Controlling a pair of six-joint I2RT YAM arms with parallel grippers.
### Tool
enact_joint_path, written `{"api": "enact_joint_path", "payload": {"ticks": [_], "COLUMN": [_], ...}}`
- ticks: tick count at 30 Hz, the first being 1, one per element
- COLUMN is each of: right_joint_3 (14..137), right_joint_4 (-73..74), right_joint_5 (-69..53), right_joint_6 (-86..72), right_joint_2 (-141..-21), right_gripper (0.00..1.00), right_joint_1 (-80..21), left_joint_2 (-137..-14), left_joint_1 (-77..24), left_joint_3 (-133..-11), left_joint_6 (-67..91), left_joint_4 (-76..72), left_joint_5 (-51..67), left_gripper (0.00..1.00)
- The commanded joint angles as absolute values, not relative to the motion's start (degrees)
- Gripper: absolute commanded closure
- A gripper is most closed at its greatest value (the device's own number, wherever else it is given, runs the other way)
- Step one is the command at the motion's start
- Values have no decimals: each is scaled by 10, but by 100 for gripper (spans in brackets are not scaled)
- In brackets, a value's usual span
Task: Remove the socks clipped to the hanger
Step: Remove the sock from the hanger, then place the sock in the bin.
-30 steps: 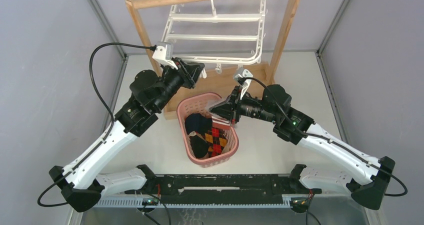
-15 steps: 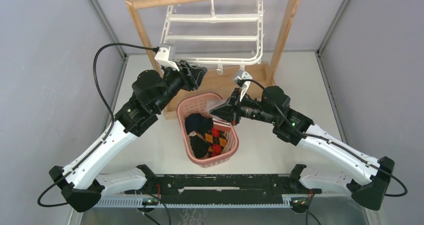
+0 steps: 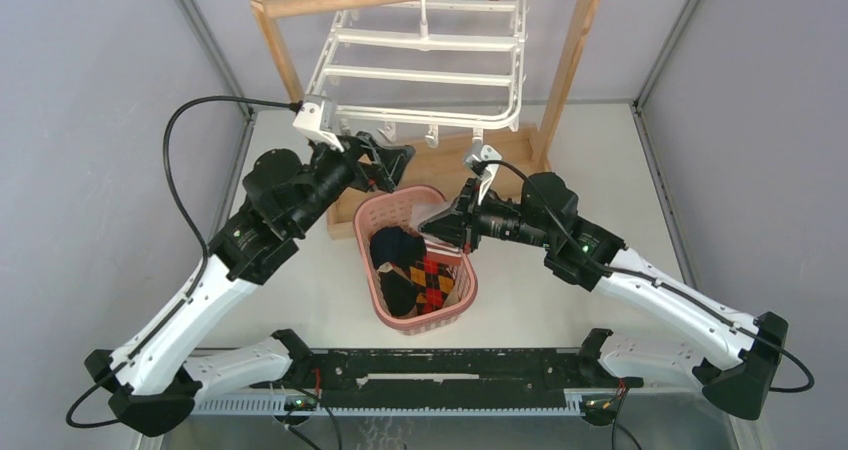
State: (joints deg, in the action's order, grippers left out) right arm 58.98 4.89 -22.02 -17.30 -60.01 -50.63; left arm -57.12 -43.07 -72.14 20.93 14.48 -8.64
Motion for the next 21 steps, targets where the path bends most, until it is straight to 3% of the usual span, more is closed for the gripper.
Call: {"api": "enact_joint_path", "payload": {"ticks": [1, 21], "right_joint_3": [590, 590], "right_joint_4": [43, 11], "right_joint_5": [-228, -213], "right_joint_6": [-177, -194], "right_joint_2": [-607, -701], "right_gripper": [100, 100], "right_joint_1": [-511, -561], "left_joint_2": [-533, -425], "left_joint_1": [-433, -433], "left_joint_3": [-730, -644], "left_joint_6": [207, 213], "left_joint_4": [145, 196], "left_joint_5": [-78, -123], "left_gripper": [0, 0]}}
